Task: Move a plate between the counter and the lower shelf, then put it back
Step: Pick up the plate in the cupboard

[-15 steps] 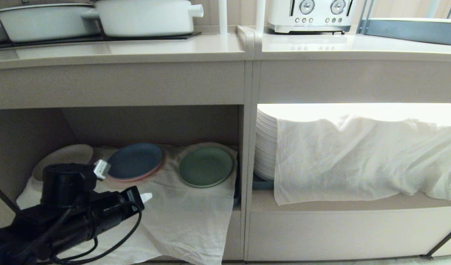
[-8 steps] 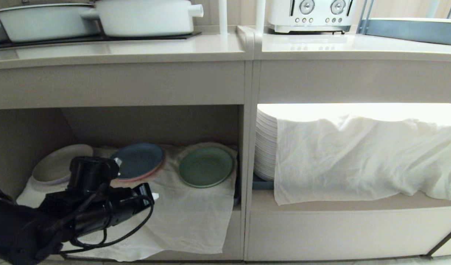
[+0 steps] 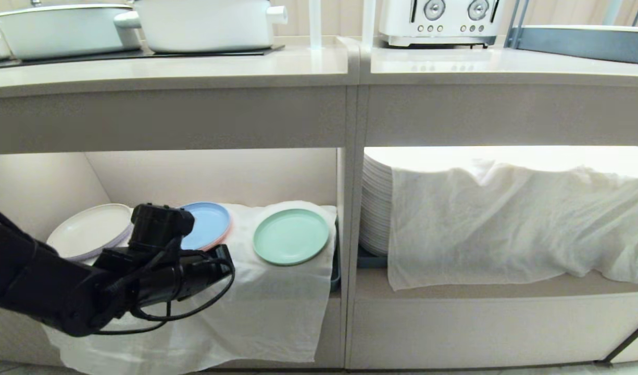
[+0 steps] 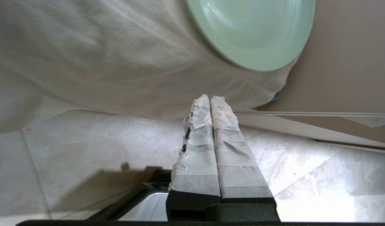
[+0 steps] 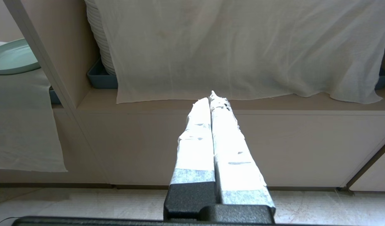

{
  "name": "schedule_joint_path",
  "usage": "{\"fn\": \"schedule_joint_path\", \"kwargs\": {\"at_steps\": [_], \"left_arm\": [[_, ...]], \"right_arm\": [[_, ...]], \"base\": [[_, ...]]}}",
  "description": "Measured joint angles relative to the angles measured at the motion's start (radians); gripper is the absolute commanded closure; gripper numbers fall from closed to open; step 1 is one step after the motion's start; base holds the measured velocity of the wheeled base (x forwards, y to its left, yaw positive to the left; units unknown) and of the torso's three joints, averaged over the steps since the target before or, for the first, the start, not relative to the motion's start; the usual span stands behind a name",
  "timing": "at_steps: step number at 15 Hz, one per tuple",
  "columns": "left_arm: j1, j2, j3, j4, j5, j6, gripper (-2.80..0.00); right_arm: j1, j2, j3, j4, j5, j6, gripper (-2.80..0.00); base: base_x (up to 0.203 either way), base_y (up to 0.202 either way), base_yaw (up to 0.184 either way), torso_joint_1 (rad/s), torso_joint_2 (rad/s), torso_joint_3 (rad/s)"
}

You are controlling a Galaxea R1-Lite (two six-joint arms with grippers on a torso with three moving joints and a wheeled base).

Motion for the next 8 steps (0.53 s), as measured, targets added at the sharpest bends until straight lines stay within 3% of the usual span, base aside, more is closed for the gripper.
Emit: {"fn": "schedule_joint_path", "kwargs": {"at_steps": [2,3,8], "left_arm": [[-0.022,0.023,-0.028,0.000,0.001,-0.037,0.00],[-0.033,0.034,-0.040,0.000,0.003,-0.046,-2.80],[-0.047,0.071,-0.072,-0.008,0.004,-0.049,-2.80]], "right_arm": [[0.000,0.000,0.000,0.000,0.000,0.000,0.00],[0.000,0.000,0.000,0.000,0.000,0.000,0.00],[0.000,0.000,0.000,0.000,0.000,0.000,0.00]], "base": [[0.000,0.000,0.000,0.000,0.00,0.000],[0.000,0.000,0.000,0.000,0.00,0.000],[0.000,0.000,0.000,0.000,0.00,0.000]]}}
